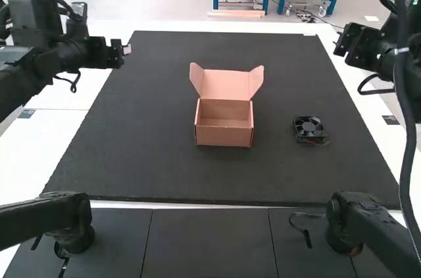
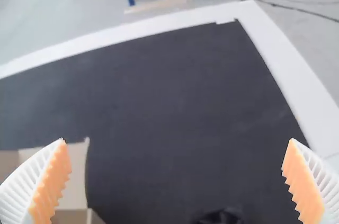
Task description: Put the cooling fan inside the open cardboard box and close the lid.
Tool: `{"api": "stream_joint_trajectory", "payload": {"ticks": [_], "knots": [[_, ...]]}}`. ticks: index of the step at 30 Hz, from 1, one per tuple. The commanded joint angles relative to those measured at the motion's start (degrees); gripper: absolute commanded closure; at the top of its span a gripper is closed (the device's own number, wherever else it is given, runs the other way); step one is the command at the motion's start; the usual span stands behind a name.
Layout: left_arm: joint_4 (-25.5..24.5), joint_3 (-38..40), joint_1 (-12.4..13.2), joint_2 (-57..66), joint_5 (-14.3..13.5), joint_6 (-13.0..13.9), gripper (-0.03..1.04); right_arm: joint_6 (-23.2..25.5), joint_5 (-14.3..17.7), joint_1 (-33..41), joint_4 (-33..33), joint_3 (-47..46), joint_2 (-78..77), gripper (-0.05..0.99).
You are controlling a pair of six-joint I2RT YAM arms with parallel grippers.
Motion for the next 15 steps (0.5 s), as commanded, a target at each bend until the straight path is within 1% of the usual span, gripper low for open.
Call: {"api": "stream_joint_trajectory", "payload": {"ticks": [1,2,3,6,8,9,10,12,13,14,15], "knots": [[-3.1,2.12,-6.46,2.56,1.55,6.21,0.04,0.95,-1.23,-0.23,-3.23,4.06,7.34,0.02],[-3.89,1.94,-9.01,2.65,1.46,6.74,0.04,1.04,-0.88,-0.23,-4.64,5.02,9.45,0.02],[-3.62,1.77,-11.47,2.65,1.11,7.35,0.04,1.04,-0.52,-0.23,-5.69,5.9,11.38,0.02],[-3.27,1.68,-18.06,2.21,0.49,7.18,0.04,0.86,-0.17,-0.23,-9.03,6.52,15.34,0.02],[-3.1,1.24,-21.4,1.95,-1.53,7.0,0.04,0.42,-0.26,-0.31,-11.14,5.2,17.27,0.02],[-2.83,0.89,-22.37,1.77,-2.14,6.3,0.04,-0.55,-0.26,-0.31,-12.2,4.23,17.89,0.02],[-2.57,0.62,-22.54,1.69,-2.14,5.86,0.04,-1.6,-0.44,-0.05,-13.43,3.26,18.33,0.03],[-3.01,0.62,-21.84,1.25,-2.14,5.77,0.04,-5.03,-2.02,0.3,-15.98,1.07,18.5,0.03],[-3.1,0.54,-21.49,0.98,-2.14,5.68,0.04,-7.58,-2.55,0.48,-16.15,-0.08,18.42,0.03],[-3.54,0.45,-21.31,0.81,-2.14,5.68,0.04,-8.98,-2.46,0.48,-15.45,-1.04,18.24,0.03],[-3.8,0.36,-21.05,0.72,-2.14,5.68,0.04,-9.34,-2.46,0.21,-13.78,-1.66,17.98,0.03]]}}
